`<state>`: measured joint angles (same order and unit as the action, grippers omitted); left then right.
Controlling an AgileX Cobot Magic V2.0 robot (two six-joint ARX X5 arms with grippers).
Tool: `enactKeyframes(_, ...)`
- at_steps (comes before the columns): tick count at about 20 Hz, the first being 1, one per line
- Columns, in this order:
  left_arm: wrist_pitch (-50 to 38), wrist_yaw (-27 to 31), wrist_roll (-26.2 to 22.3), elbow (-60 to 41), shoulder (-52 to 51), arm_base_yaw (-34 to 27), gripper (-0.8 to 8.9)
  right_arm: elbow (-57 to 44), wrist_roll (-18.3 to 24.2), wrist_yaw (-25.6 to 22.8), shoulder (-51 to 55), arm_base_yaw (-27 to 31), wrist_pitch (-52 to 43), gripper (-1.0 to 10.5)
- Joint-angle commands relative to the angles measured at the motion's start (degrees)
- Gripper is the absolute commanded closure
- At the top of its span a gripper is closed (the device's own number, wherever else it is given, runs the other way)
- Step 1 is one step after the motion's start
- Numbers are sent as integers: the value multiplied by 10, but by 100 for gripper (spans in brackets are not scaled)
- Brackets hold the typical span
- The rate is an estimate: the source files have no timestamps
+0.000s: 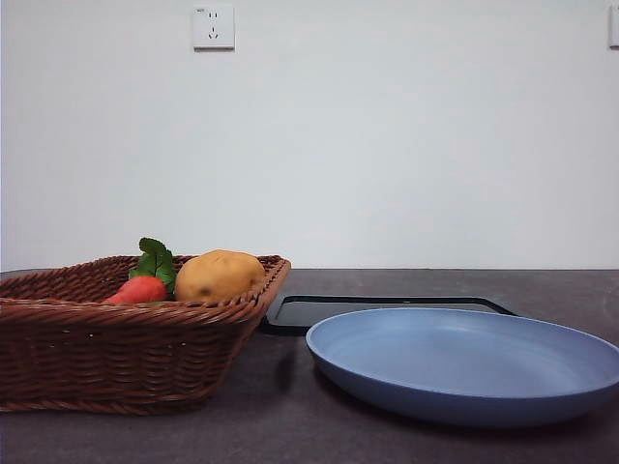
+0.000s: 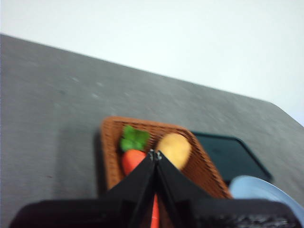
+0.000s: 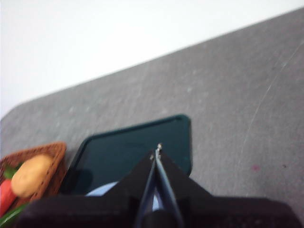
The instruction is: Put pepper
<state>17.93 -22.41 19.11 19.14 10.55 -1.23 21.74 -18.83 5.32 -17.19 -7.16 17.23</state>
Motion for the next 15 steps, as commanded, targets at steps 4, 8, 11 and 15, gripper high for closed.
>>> enactKeyframes(4, 66, -97, -62, 95, 111, -2, 806, 135, 81, 50, -93, -2, 133, 943)
enactKeyframes(8, 147, -143, -134, 158, 179, -2, 806, 216, 147, 69, -155, -2, 245, 943)
enactKeyframes(11, 214, -171, -191, 199, 211, -1, 806, 263, 195, 97, -188, -2, 317, 943)
enactKeyframes(15, 329, -182, -258, 260, 240, 12, 807, 323, 253, 97, -231, -9, 427, 943)
